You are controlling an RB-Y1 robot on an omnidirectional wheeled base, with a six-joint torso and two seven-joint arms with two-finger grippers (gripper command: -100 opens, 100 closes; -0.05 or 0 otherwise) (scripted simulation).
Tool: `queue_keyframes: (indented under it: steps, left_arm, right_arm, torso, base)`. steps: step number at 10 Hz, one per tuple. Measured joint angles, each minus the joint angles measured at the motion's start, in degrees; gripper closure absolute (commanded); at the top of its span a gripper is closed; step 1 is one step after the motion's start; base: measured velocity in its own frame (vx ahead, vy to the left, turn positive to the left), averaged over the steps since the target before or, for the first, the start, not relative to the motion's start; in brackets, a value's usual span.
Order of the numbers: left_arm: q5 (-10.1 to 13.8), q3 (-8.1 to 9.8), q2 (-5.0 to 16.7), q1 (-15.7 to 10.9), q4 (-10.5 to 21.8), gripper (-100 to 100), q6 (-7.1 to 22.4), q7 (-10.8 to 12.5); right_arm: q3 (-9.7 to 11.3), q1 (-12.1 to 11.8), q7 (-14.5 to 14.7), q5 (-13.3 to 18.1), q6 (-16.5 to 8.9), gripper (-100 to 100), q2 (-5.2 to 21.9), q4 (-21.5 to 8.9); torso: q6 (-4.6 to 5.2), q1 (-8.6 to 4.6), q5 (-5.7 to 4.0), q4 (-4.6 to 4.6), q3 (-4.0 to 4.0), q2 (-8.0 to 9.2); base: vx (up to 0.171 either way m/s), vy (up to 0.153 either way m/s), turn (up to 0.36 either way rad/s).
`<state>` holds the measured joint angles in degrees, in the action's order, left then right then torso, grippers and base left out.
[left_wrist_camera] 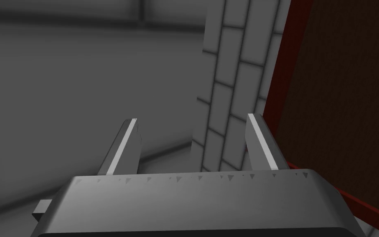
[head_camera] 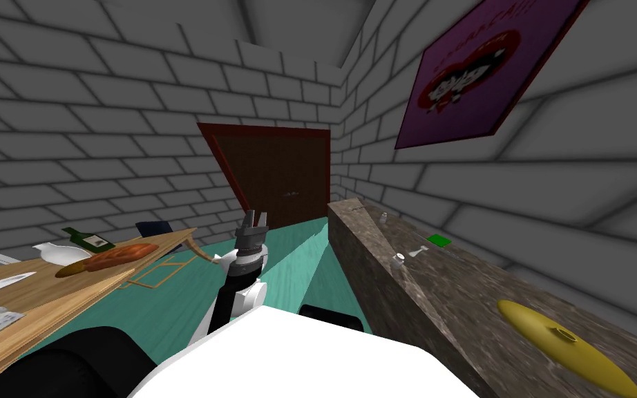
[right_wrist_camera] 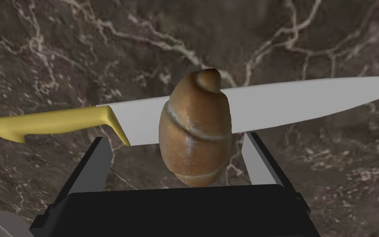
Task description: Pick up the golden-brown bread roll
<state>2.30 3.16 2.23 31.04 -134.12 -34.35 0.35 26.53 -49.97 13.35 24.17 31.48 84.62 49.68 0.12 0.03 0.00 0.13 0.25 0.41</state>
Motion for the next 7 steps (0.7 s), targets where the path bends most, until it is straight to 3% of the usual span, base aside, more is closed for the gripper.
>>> queue_keyframes:
  steps: [4, 5, 6, 7]
  left_arm:
    - [0.00, 0.00, 0.00, 0.01, 0.00, 0, 0.00, 0.00]
    - [0.00, 0.00, 0.00, 0.01, 0.00, 0, 0.00, 0.00]
    - [0.00, 0.00, 0.00, 0.01, 0.00, 0, 0.00, 0.00]
    - [0.00, 0.01, 0.00, 0.02, -0.01, 0, -0.01, 0.00]
  right_arm:
    - [0.00, -0.02, 0.02, 0.00, 0.00, 100, -0.01, 0.02]
    - [0.01, -0.02, 0.02, 0.00, 0.01, 0, -0.02, 0.02]
    - [0.01, -0.02, 0.02, 0.00, 0.01, 100, -0.02, 0.02]
    - [-0.45, -0.22, 0.50, -0.09, 0.16, 100, 0.46, 0.26]
  torso:
    - [-0.02, -0.05, -0.02, -0.08, -0.19, -0.30]
    - [-0.02, -0.04, -0.01, -0.08, -0.19, -0.31]
    - [-0.02, -0.04, -0.01, -0.08, -0.20, -0.32]
    - [0.16, -0.02, 0.01, -0.12, -0.24, -0.39]
  base:
    - [-0.001, 0.000, 0.001]
    - [0.000, 0.000, 0.000]
    - [0.049, -0.002, -0.254]
    - [0.148, -0.001, -0.420]
